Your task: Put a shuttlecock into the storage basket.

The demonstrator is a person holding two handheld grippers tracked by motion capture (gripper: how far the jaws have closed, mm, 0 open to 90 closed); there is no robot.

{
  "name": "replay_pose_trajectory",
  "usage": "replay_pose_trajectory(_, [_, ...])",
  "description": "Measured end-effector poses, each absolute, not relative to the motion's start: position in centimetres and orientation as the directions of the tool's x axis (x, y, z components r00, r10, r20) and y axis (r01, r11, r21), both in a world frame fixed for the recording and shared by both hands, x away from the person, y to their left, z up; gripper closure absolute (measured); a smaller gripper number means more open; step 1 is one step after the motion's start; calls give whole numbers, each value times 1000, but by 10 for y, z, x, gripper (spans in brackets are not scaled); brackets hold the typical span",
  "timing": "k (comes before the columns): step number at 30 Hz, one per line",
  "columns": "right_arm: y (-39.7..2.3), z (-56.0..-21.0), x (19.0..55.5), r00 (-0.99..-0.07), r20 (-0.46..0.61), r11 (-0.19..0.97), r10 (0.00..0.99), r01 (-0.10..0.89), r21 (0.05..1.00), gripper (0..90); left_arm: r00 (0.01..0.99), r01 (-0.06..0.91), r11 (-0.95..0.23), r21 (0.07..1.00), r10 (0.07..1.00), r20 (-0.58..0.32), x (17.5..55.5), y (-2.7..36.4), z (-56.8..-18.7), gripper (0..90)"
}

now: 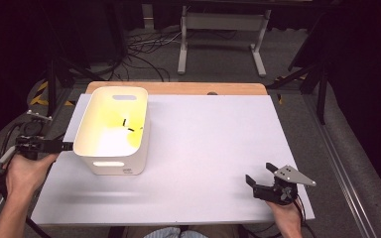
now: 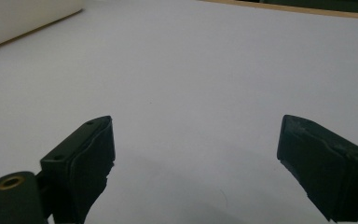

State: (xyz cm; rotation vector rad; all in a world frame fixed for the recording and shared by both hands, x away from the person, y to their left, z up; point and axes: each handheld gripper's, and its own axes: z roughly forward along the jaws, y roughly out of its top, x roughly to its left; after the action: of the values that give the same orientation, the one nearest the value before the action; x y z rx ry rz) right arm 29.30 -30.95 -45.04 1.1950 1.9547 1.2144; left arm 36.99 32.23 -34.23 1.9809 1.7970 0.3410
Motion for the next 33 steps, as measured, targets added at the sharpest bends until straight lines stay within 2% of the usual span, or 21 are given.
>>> replay_pose_trajectory(33, [-310, -450, 293, -461, 5, 201, 887, 397, 896, 116, 125, 874, -49, 483, 984, -125, 355, 320, -360, 347])
